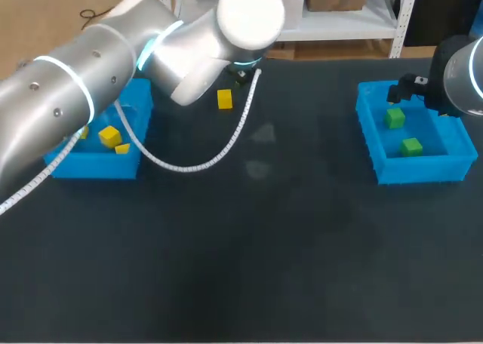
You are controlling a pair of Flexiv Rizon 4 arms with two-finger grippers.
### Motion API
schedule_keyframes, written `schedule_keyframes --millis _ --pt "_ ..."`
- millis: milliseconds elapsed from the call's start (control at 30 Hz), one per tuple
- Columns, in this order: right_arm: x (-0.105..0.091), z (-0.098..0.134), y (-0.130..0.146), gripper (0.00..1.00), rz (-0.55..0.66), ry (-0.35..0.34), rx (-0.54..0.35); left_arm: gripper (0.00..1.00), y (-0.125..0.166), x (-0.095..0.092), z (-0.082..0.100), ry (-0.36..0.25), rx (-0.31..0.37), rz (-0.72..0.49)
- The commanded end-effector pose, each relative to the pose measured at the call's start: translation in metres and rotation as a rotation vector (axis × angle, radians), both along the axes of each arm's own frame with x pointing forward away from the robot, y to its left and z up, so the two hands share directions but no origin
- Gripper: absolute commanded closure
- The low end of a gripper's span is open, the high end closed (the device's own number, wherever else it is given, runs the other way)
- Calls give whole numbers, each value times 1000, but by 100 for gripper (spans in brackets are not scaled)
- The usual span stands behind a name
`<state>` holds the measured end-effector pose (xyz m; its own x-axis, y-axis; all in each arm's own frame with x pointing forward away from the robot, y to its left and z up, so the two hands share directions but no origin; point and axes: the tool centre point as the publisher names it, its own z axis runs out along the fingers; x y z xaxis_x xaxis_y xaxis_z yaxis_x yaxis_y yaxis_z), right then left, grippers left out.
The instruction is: Put the green cubes in the right bin and the yellow cubes in the left bin.
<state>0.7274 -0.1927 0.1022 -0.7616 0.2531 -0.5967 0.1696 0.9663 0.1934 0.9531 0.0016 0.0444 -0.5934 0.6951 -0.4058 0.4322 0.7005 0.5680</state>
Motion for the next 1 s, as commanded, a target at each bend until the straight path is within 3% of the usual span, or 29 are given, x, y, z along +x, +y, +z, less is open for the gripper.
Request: schedule_keyframes --millis 33,100,700,833,1000 --pt "-2 -1 -1 0 -2 -9 1 0 -1 -5 14 -77 -51 35" --pt "-2 -1 -1 0 -2 -9 1 0 -1 -4 18 -147 -145 89" --pt "-2 -1 -1 0 -2 -9 1 0 -1 -4 18 -147 -145 89" --pt "-2 -1 -1 0 -2 -9 1 0 4 2 28 -54 -60 109" --pt "-2 -1 -1 0 -2 -9 1 0 12 8 48 164 -84 114"
